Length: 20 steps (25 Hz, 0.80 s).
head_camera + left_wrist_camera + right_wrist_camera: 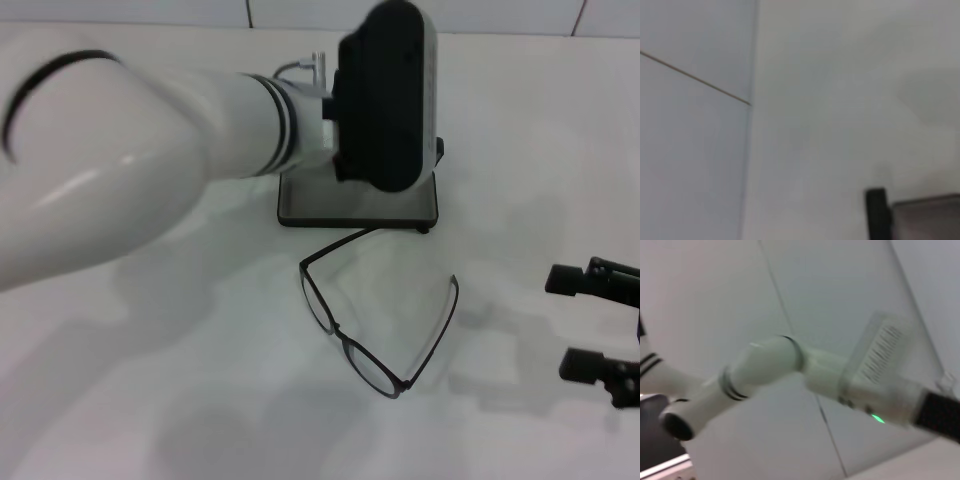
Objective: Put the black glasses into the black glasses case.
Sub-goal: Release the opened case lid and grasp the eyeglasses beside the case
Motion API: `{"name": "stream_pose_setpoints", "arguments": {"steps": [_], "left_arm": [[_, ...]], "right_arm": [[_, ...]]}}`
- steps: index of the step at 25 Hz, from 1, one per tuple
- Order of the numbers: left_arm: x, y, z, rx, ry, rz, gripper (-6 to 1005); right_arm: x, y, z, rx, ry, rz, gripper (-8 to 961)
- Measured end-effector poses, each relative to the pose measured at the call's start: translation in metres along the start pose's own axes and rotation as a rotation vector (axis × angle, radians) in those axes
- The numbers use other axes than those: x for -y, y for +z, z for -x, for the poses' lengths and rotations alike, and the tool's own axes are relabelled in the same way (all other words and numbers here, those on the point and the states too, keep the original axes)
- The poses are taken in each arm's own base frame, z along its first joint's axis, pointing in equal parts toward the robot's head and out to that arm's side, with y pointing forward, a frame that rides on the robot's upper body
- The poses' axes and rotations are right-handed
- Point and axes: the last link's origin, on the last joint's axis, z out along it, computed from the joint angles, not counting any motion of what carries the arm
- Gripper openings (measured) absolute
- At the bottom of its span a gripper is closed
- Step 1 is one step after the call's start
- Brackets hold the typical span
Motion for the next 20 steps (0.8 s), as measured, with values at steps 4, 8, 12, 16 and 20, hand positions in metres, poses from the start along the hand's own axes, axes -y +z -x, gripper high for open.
{"name": "stream_pose_setpoints", "arguments": {"steps": [4, 8, 12, 16, 20], "left_arm": [[0.021, -0.040, -0.016, -0.141, -0.124, -0.103, 510], [0.039, -0.081, -0.024, -0.349, -0.330, -0.133, 506], [0.049, -0.116, -0.020, -0.572, -0.519, -0.073, 502], [0.045, -0.139, -0.008, -0.721, -0.598, 0.008, 424], [0.027, -0.141, 0.003, -0.734, -0.626, 0.099, 352]], "right_arm": [[0.013, 0.003, 0.008, -0.065, 0.032, -0.050, 846], [0.026, 0.012, 0.028, -0.231, 0.050, -0.095, 841], [0.040, 0.031, 0.053, -0.432, 0.104, -0.142, 836], [0.054, 0.071, 0.084, -0.624, 0.147, -0.145, 832], [0.062, 0.129, 0.099, -0.929, 0.184, -0.132, 832]]}}
